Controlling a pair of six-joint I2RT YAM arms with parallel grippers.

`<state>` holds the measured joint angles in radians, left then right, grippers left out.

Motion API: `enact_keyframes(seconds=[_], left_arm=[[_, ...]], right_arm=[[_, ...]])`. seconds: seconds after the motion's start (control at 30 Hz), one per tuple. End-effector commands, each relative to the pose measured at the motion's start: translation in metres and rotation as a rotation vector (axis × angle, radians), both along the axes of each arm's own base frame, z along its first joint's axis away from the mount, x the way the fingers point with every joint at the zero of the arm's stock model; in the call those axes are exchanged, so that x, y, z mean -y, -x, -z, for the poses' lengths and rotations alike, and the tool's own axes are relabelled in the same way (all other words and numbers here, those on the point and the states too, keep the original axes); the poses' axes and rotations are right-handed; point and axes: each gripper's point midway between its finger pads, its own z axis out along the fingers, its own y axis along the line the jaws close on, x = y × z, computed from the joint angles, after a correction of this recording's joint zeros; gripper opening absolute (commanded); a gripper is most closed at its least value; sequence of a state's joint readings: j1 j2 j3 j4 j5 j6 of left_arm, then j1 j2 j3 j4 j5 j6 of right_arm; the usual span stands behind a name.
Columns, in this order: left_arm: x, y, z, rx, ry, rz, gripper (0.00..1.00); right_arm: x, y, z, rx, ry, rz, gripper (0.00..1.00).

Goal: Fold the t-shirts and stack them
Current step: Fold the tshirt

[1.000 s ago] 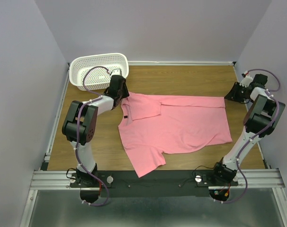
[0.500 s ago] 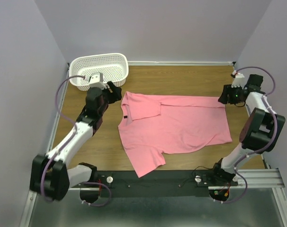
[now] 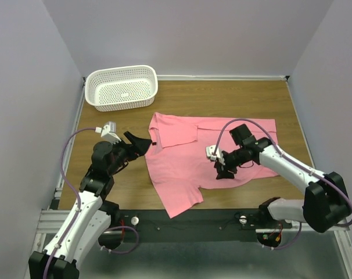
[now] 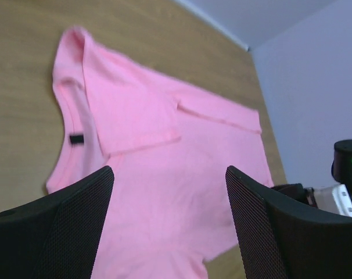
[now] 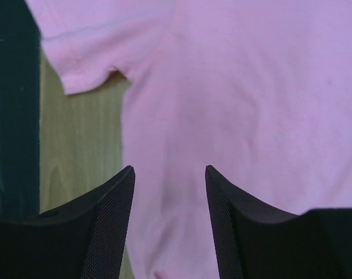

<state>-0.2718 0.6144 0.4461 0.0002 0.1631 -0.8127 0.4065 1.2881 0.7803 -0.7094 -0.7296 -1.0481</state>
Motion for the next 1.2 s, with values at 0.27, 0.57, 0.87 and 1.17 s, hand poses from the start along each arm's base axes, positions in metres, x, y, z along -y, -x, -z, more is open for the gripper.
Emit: enact_keyframes(seconds=[0.27, 0.57, 0.87, 1.17], left_arm=[[0.022, 0.033, 0.043, -0.196, -0.010, 0.187, 0.79], [0.039, 0.007, 0.023, -0.099, -0.132, 0.314, 0.73], [0.042, 0.019, 0.026, -0.101, -0.096, 0.257, 0.70], [-0.021, 0.036, -0.108, 0.365, -0.155, -0.043, 0.78]], right_arm=[[0.040, -0.009, 0.003, 0.212, 0.328, 0.092, 0.60], [0.109, 0.015, 0.004, 0.209, 0.470, 0.209, 0.60], [-0.026, 0.050, 0.002, -0.058, 0.169, -0.101, 0.59], [-0.155, 0.107, 0.006, 0.134, 0.151, -0.367, 0.57]])
